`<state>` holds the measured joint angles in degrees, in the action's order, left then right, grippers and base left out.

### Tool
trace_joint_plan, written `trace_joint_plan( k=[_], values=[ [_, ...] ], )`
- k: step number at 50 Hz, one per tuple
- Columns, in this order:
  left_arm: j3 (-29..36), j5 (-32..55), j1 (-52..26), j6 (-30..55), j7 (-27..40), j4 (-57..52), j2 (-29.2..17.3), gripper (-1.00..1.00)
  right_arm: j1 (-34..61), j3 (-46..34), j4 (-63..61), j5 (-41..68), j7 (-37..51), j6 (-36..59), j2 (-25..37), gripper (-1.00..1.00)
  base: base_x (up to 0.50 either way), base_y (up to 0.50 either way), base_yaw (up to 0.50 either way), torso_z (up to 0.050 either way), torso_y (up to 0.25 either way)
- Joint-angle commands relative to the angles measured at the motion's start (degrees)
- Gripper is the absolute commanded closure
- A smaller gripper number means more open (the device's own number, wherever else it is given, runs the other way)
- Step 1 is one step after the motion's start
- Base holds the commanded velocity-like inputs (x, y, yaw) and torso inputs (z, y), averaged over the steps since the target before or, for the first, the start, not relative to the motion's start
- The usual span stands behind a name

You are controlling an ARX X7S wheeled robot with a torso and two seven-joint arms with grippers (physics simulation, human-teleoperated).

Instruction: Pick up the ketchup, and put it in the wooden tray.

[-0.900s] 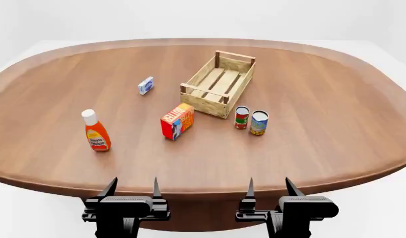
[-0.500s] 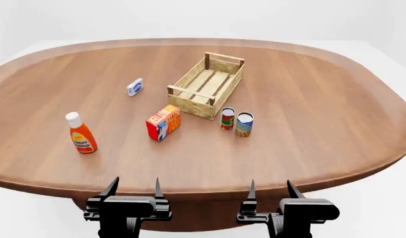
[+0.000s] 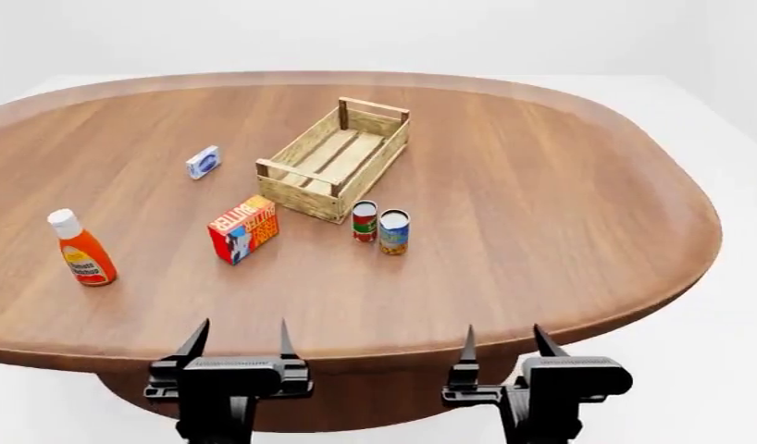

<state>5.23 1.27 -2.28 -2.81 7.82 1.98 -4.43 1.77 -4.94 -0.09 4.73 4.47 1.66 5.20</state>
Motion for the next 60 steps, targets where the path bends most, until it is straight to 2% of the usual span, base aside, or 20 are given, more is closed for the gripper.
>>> trace_joint_plan(
  k=[1, 6, 16, 25, 33, 45, 53, 60],
  values=[
    [0.4, 0.2, -0.8, -0.1, 1.6, -1.0, -1.2, -1.00, 1.3, 0.2, -3.4, 1.8, 0.3, 2.7, 2.0, -1.00, 0.00, 0.00, 0.00, 0.000, 0.000],
    [1.0, 0.0, -0.4, -0.9, 1.7, -2.0, -1.9, -1.00, 2.1, -0.3, -6.4, 0.7, 0.6, 6.1, 3.9, -1.00, 0.00, 0.00, 0.00, 0.000, 0.000],
    [0.3, -1.0, -1.8, -0.3, 3.4, -5.5, -3.7, -1.00, 7.2, -1.7, -9.8, 0.2, -1.9, 13.9, 7.7, -1.00, 0.00, 0.00, 0.50, 0.000, 0.000],
    [-1.9, -0.3, -5.6, 5.4, 3.4, -8.5, -6.5, -1.00, 11.1, -2.8, -9.9, 0.5, -3.7, 17.8, 9.2, -1.00, 0.00, 0.00, 0.50, 0.000, 0.000],
    [-0.6, -0.5, -8.8, 12.8, 1.0, -10.8, -8.9, -1.00, 14.7, -2.9, -10.7, 0.9, -3.7, 22.4, 9.7, -1.00, 0.01, 0.00, 0.50, 0.000, 0.000],
    [1.1, 2.7, -18.3, 32.0, -5.4, -18.2, -12.5, -1.00, 23.8, -4.0, -14.3, 3.2, -5.0, 39.4, 9.4, -1.00, 0.11, 0.06, 0.00, 0.000, 0.000],
    [0.5, 4.6, -21.7, 34.1, -7.4, -19.3, -13.4, -1.00, 26.9, -4.7, -18.2, 4.1, -5.4, 45.6, 9.9, -1.00, 0.49, 0.08, 0.00, 0.000, 0.000],
    [0.0, 4.9, -22.1, 33.2, -8.0, -18.4, -14.4, -1.00, 26.9, -4.4, -20.0, 4.4, -5.2, 47.1, 10.3, -1.00, 0.49, 0.08, 0.00, 0.000, 0.000]
  ],
)
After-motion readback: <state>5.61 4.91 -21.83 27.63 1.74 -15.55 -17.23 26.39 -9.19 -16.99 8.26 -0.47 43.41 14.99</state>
